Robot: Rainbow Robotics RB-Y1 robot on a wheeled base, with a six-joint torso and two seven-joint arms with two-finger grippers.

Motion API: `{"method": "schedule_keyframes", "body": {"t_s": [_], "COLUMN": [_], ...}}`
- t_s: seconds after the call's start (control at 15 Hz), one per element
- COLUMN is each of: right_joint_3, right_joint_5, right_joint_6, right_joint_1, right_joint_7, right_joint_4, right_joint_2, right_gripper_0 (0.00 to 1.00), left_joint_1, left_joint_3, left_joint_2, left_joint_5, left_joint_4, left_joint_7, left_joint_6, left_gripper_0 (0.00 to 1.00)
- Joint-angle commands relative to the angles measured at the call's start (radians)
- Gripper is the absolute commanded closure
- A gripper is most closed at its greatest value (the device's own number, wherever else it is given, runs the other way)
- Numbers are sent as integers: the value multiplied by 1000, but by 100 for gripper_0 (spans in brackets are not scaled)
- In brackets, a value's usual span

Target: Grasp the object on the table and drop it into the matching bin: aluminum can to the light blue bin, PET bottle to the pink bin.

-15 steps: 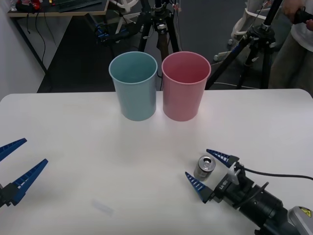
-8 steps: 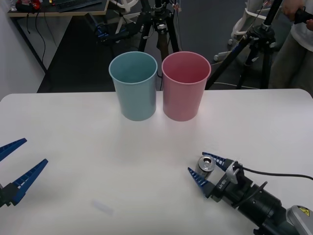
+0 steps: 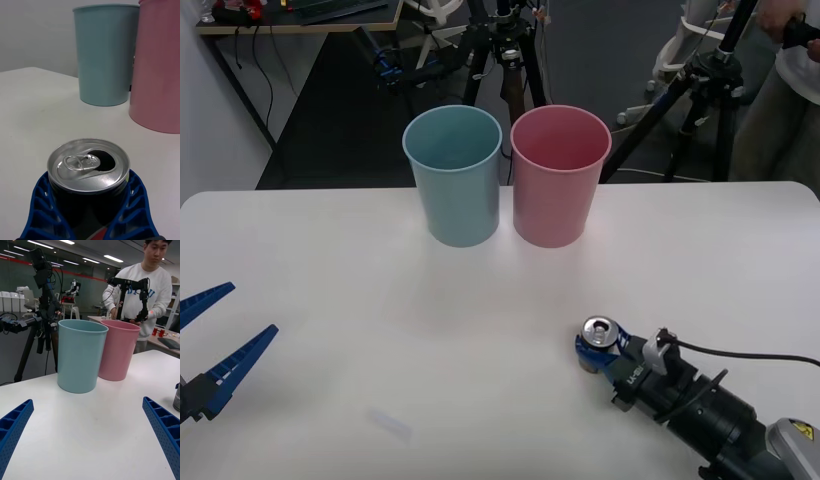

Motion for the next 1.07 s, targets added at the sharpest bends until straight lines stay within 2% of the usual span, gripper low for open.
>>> {"method": "schedule_keyframes", "body": {"t_s": [0.07, 0.27, 0.47, 0.87, 1.07], "right_joint_3": [-8, -29, -32, -32, -32], "right_joint_5": [0, -11, -35, -15, -6], "right_joint_6": [-9, -49, -44, 51, 103], "right_joint_1": [-1, 4, 33, 142, 157], "right_joint_7": [0, -14, -52, -285, -396], "right_joint_4": [-2, -28, -128, -456, -574], "right_joint_2": [-2, -3, -20, -68, -92], "right_gripper_0": [100, 100, 100, 100, 100], "left_joint_1": [0, 0, 0, 0, 0], "left_joint_3": [0, 0, 0, 0, 0], "left_joint_2": [0, 0, 0, 0, 0], "left_joint_5": [0, 0, 0, 0, 0], "left_joint_4": [0, 0, 0, 0, 0], "left_joint_7": [0, 0, 0, 0, 0], "left_joint_6": [0, 0, 0, 0, 0], "left_gripper_0": [0, 0, 0, 0, 0]}}
